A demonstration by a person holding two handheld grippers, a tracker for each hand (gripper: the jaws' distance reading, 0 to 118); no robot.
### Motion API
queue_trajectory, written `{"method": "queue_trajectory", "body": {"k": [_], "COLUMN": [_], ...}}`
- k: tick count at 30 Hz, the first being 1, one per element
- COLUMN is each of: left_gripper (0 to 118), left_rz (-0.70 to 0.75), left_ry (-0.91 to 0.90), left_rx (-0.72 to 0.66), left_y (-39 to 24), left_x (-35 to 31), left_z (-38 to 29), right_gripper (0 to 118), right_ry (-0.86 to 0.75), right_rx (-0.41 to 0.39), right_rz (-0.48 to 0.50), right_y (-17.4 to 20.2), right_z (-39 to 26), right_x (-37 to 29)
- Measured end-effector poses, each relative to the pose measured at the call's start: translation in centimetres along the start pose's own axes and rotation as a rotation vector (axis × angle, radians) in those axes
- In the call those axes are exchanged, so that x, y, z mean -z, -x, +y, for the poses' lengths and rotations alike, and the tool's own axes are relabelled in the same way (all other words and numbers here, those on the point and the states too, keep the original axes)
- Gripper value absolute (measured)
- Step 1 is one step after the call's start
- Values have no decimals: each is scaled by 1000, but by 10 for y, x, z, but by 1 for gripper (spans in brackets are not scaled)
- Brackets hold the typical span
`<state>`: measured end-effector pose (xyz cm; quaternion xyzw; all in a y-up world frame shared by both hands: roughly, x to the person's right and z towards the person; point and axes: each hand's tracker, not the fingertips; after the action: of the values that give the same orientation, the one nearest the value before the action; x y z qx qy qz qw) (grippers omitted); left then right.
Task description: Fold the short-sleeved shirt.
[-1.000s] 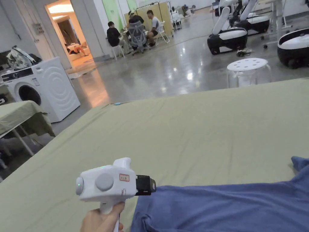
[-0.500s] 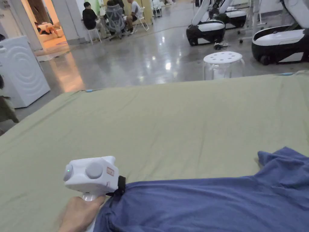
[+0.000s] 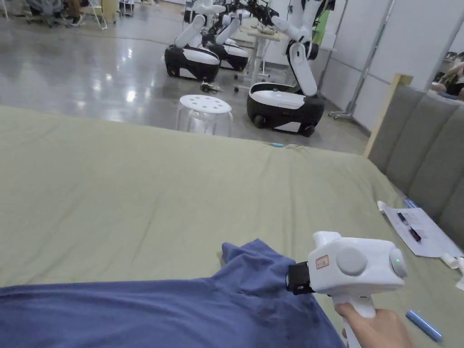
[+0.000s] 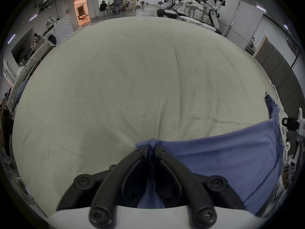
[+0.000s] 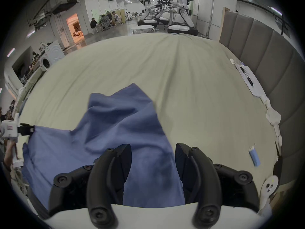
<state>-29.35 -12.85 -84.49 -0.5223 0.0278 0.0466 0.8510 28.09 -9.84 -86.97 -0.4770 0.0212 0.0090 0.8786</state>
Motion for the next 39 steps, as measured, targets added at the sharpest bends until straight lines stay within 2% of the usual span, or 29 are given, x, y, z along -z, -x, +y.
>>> {"method": "queue_trajectory", "body": {"k": [2,5,6,8,13,16,19,21,26,32,34,36,38,39], "left_gripper": [8,8,8,8,7,6,6,6,6,6,6,6,6,20], "left_rz": [0,-3,-4,-12,-51,-63,-216,-229,-261,-217,-214,-229,-227,-227], "left_ry": [-5,-13,-17,-18,-38,-245,-318,-379,-453,-387,-361,-308,-316,-321], "left_rx": [2,2,3,-3,-36,37,-1,5,12,88,67,22,15,19], "left_y": [-2,-2,-2,2,12,13,27,34,54,51,53,61,66,69], "left_x": [-1,-3,-3,-1,-7,-47,-97,-135,-193,-191,-178,-156,-143,-138], "left_z": [-2,-4,-5,-3,-3,-26,-50,-74,-146,-222,-235,-244,-254,-258], "right_gripper": [59,10,5,3,1,1,1,1,1,1,1,1,1,6], "right_ry": [57,110,108,72,40,-57,-157,-225,-283,-234,-200,-155,-140,-132], "right_rx": [-52,-117,-109,-146,-167,-120,-75,-21,-8,19,11,36,1,-32], "right_rz": [-58,-38,-40,-100,-87,-29,26,81,88,75,47,57,40,30], "right_y": [2,9,15,23,17,9,-4,-15,-26,-25,-22,-22,-8,-4], "right_z": [5,-4,-10,-18,-21,-28,-44,-63,-138,-242,-266,-282,-289,-292], "right_x": [17,35,38,43,35,-8,-63,-101,-165,-186,-176,-160,-151,-146]}}
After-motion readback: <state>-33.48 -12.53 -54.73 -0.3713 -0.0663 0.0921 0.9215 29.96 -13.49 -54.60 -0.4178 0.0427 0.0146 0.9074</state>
